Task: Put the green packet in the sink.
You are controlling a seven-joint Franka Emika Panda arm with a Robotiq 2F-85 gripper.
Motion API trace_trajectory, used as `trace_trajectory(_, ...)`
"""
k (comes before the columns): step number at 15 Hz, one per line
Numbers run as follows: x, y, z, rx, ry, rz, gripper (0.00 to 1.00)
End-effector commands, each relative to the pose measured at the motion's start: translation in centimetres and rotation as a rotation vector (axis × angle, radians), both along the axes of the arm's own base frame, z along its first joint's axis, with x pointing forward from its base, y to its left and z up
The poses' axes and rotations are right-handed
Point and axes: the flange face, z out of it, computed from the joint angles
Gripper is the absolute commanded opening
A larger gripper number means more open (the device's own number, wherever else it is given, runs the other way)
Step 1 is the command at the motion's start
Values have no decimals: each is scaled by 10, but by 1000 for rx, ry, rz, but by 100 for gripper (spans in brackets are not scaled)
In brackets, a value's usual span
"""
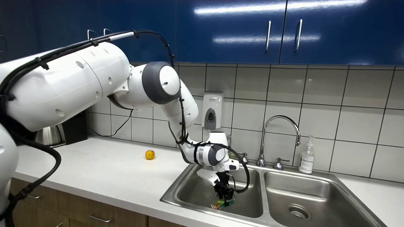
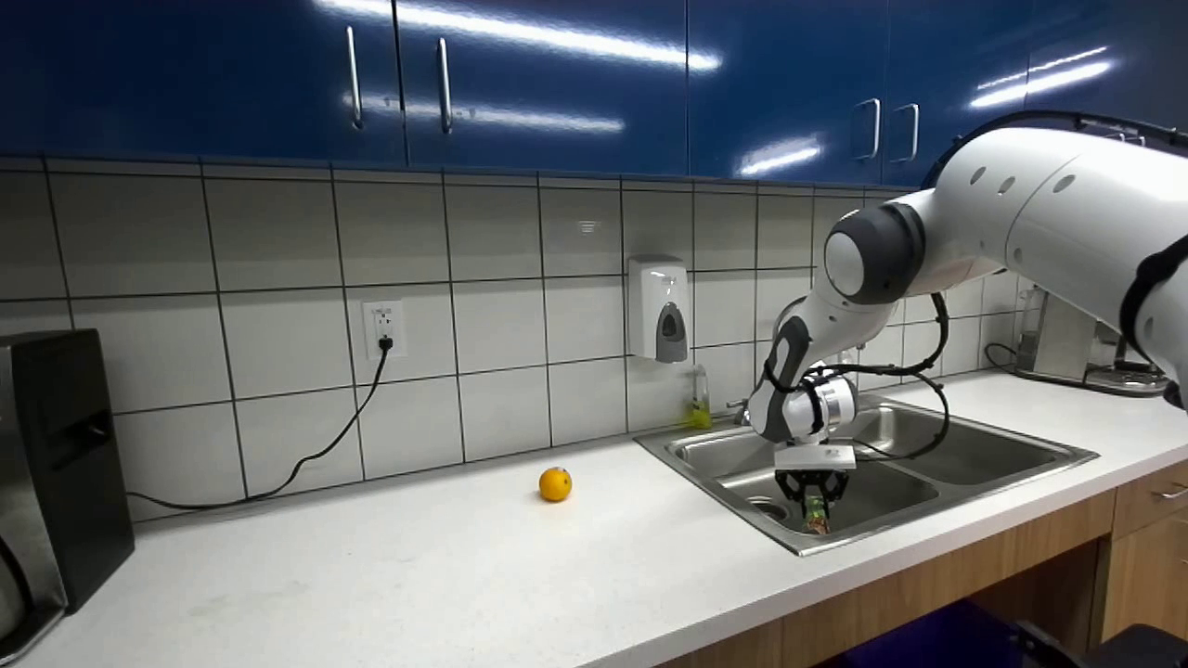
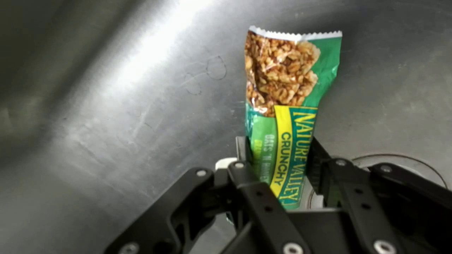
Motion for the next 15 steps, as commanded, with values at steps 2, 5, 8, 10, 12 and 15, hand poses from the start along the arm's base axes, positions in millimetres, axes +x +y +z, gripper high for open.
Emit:
trace_trajectory(2, 14, -10, -4, 23, 15, 8, 15)
trace_trajectory(5, 16, -14, -6, 21, 25, 3, 60)
trace_trajectory(8, 18, -18, -8, 19, 30, -1, 80)
trace_trajectory(10, 20, -19, -5, 20, 32, -1, 95)
trace_trajectory(12, 22, -17, 3, 19, 28, 5, 100)
trace_trajectory(15, 28, -12, 22, 11, 14, 22, 100)
